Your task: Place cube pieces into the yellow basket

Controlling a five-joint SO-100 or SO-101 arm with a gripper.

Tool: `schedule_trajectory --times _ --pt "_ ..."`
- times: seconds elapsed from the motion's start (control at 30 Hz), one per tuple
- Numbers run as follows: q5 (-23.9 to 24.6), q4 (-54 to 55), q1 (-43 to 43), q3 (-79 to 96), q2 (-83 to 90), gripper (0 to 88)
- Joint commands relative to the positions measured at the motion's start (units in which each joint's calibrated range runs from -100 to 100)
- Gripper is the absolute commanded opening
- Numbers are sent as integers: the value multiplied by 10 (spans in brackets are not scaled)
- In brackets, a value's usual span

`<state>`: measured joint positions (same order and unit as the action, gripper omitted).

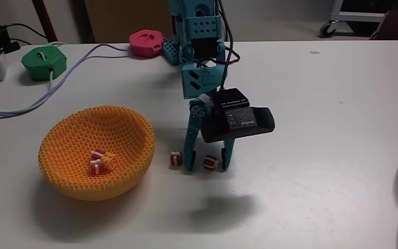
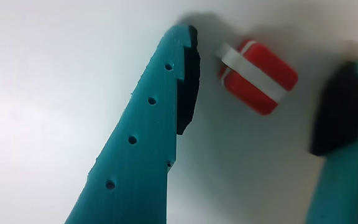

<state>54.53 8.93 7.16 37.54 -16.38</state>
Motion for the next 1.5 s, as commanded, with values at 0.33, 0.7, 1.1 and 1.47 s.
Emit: schedule_trajectory --times 0.33,0.7,1.1,1.47 --pt "-114 -49 -58 -59 127 0" --pt "-248 -123 -244 -109 247 151" --pt "-209 -235 -201 -64 311 463" --pt "44 -214 25 83 346 421"
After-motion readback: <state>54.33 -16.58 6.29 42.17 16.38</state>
